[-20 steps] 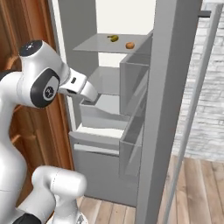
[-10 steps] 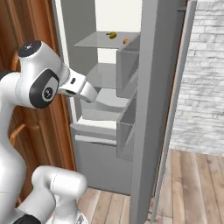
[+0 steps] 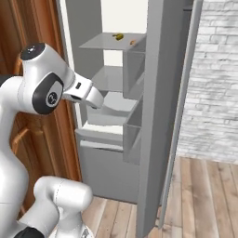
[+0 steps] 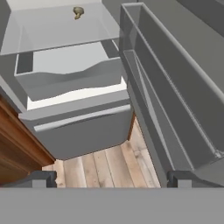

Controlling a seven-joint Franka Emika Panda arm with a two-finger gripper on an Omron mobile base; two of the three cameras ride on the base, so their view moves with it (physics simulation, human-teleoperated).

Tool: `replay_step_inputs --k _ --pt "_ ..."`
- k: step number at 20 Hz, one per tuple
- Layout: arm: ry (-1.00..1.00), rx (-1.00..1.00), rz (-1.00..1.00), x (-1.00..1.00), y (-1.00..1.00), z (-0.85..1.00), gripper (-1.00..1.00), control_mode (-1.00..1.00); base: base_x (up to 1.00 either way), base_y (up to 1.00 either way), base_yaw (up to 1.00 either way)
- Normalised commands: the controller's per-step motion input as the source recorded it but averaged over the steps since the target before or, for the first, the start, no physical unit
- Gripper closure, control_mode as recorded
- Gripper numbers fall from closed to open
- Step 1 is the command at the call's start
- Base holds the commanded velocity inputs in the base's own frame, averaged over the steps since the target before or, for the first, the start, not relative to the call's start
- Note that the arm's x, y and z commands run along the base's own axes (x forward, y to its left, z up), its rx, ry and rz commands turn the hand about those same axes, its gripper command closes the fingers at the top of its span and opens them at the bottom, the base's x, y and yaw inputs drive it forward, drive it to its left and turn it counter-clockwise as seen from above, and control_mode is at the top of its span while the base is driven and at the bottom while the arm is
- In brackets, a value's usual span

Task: Place the tangerine in the correct fridge rack based on whether it is a fruit or vegetable. Finally, close the fridge door.

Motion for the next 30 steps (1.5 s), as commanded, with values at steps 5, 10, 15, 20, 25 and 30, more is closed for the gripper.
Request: replay_step_inputs --k 5,10,15,20,25,30 --pt "0.0 0.0 0.0 0.0 0.0 0.0 -1.0 1.0 -0.46 -0.17 0.0" --pt "0.0 0.0 0.0 0.0 0.0 0.0 -1.0 1.0 -0.38 -0.21 0.0" --pt "0.0 0.0 0.0 0.0 0.0 0.0 -1.0 1.0 -0.33 -0.21 0.0" --pt "0.0 0.0 0.0 0.0 0.0 0.0 -1.0 1.0 -0.2 -0.26 0.0" --pt "0.0 0.0 0.0 0.0 0.0 0.0 -1.0 1.0 -0.14 -0.33 0.0" --pt "0.0 0.0 0.0 0.0 0.0 0.0 -1.0 1.0 -0.11 -0.17 0.0"
